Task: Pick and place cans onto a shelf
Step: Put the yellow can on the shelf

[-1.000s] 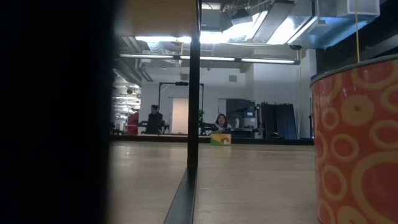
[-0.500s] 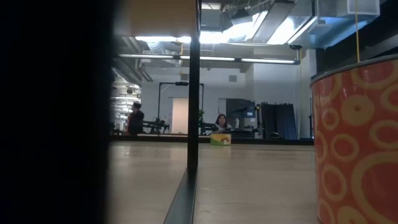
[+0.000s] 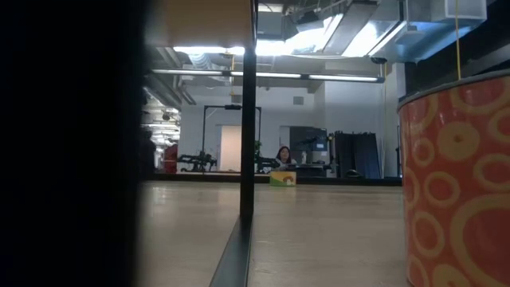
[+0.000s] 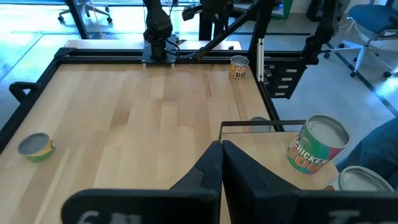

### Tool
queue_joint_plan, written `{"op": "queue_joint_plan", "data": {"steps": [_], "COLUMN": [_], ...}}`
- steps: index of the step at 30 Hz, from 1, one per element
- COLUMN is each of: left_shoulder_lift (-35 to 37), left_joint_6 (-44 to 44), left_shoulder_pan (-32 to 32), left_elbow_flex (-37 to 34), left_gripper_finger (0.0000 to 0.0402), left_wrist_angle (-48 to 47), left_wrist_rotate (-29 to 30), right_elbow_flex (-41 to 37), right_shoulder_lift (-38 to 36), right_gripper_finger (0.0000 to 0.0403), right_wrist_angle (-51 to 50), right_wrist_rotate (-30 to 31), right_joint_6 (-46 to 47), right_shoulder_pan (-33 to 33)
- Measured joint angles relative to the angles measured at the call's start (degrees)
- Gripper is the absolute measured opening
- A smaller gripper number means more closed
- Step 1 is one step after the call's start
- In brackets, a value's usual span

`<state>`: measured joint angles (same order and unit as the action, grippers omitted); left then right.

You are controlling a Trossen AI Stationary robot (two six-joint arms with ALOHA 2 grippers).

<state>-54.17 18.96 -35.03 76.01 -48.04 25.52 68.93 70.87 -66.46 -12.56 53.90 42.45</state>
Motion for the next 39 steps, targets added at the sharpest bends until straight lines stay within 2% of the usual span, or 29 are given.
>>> {"op": "queue_joint_plan", "data": {"steps": [5,8,22,28,31,35,39], "left_shoulder_lift": [0.0,0.0,0.0,0.0,-0.2,-0.2,-0.2], "left_joint_6": [0.0,0.1,0.2,0.2,0.2,0.5,0.5], "left_shoulder_pan": [0.0,0.0,0.0,0.0,0.0,0.0,0.0], "left_elbow_flex": [0.0,0.0,0.0,0.0,0.0,0.0,0.0], "left_gripper_finger": [0.0000,0.0000,0.0000,0.0000,0.0000,0.0000,0.0000], "left_wrist_angle": [0.1,0.1,0.1,0.5,1.5,1.5,1.8], "left_wrist_rotate": [0.0,0.0,0.0,0.0,0.0,0.0,0.0], "right_elbow_flex": [0.0,0.0,0.0,-0.6,-4.7,-11.3,-15.1], "right_shoulder_lift": [0.9,2.4,15.4,16.8,15.2,13.5,13.3], "right_gripper_finger": [0.0074,0.0083,0.0083,0.0076,0.0077,0.0075,0.0075], "right_wrist_angle": [-1.5,-1.5,0.0,-2.5,2.0,13.5,18.3], "right_wrist_rotate": [0.1,0.2,2.0,3.3,2.4,-2.5,-2.6], "right_joint_6": [1.0,-2.0,-1.7,0.9,3.0,4.4,4.8], "right_shoulder_pan": [2.4,4.6,13.3,14.7,15.6,16.6,17.2]}}
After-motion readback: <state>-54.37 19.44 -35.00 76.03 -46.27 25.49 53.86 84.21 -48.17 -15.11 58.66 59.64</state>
